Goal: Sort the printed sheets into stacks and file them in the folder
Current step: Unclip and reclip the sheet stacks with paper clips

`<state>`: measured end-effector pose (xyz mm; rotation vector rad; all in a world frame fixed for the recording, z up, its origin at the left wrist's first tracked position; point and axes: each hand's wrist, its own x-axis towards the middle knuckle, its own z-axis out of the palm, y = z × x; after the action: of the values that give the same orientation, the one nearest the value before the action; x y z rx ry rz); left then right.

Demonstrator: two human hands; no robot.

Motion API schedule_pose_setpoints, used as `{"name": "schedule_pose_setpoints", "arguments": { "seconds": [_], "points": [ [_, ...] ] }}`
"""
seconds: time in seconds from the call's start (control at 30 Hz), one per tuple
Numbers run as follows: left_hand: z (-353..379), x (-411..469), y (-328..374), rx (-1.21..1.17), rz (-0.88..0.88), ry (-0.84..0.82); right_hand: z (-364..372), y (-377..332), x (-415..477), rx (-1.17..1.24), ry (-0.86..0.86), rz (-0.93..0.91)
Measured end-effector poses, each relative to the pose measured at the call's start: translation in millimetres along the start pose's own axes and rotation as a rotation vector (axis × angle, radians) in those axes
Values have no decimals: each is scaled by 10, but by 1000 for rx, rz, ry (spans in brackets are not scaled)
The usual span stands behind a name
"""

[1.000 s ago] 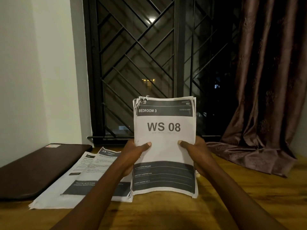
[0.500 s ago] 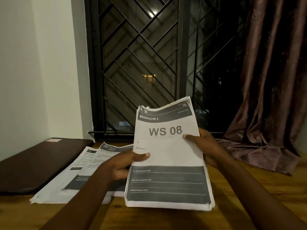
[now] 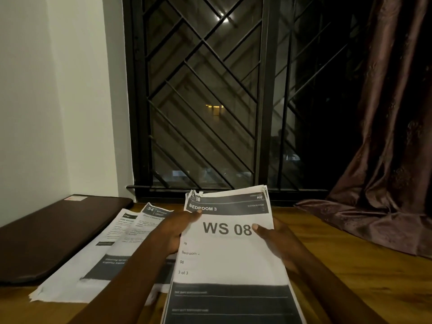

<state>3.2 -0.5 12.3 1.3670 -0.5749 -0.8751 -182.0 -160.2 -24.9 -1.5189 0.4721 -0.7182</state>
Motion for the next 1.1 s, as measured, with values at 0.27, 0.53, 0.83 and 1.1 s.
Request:
{"name": "schedule_pose_setpoints", "arguments": {
  "seconds": [0.27, 0.53, 0.83, 1.1],
  "points": [
    [-79, 210, -413, -66, 50, -77, -113, 64, 88, -127, 292, -167],
    [-94, 191, -459, -102, 121, -125, -89, 66, 119, -117, 326, -227],
    [-70, 48, -361, -124, 77, -180, 128, 15, 112, 21, 212, -196],
    [-48, 14, -325, -68, 61, -182, 75, -65, 59, -94, 183, -222]
  ]
}}
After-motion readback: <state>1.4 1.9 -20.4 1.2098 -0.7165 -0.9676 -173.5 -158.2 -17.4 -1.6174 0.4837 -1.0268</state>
